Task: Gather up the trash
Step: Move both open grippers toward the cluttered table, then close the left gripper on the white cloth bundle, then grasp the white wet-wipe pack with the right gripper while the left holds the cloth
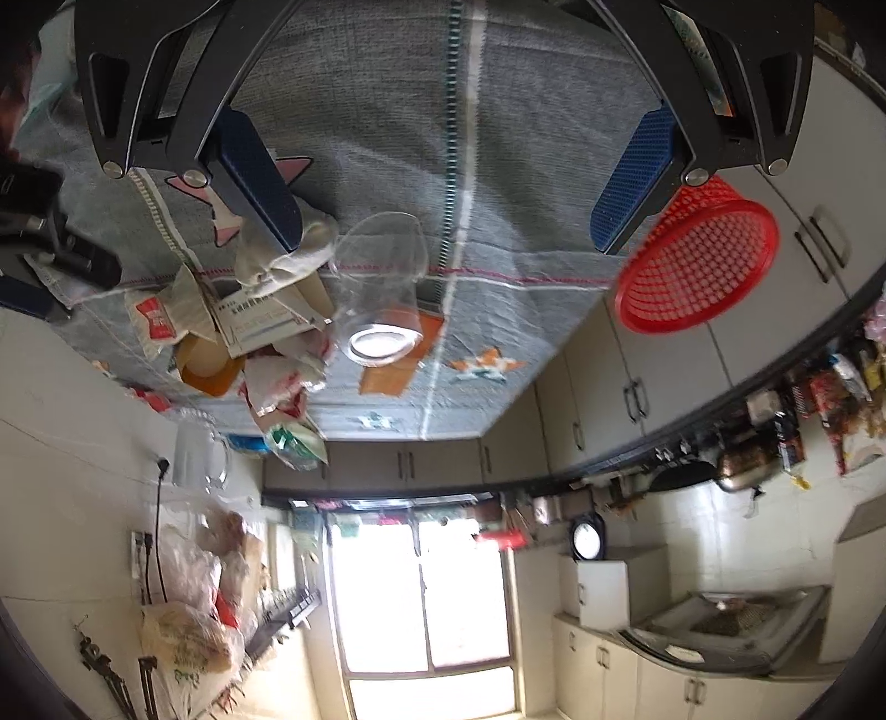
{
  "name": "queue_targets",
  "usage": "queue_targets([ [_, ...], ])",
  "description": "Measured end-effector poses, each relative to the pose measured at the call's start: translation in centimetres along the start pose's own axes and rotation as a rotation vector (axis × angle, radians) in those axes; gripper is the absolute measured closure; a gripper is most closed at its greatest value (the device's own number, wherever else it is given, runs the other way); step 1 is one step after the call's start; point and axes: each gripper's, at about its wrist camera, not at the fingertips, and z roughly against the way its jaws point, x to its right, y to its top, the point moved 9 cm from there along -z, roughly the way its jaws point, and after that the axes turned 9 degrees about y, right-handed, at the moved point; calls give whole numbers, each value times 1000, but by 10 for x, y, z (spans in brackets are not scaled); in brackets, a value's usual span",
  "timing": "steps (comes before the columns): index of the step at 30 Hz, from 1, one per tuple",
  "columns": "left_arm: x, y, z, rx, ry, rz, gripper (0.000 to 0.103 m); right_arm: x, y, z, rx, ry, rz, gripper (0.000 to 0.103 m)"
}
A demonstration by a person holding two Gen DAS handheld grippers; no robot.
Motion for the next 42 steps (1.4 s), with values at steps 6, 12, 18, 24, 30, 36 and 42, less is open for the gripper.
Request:
queue_targets([
  [6, 11, 2, -21, -91, -103, -6, 1, 30, 5, -7, -44, 71, -117, 10],
  [12, 33, -5, -39, -228, -282, 3, 21, 38, 2, -20, -109, 159, -181, 29],
  [18, 68, -9, -43, -230, -342, -93, 32, 50, 5, -24, -100, 157, -218, 29],
  [24, 102, -14, -58, -264, -385, -155, 33, 62, 11, -28, -104, 193, -257, 29],
  [30, 119, -14, -77, -294, -372, -165, 49, 78, 11, -48, -158, 260, -380, 29],
  [36, 120, -12, -77, -298, -387, -142, 56, 106, 13, -68, -168, 264, -527, 29],
  [42, 120, -8, -72, -285, -407, -127, 56, 136, 30, -95, -160, 222, -533, 28],
])
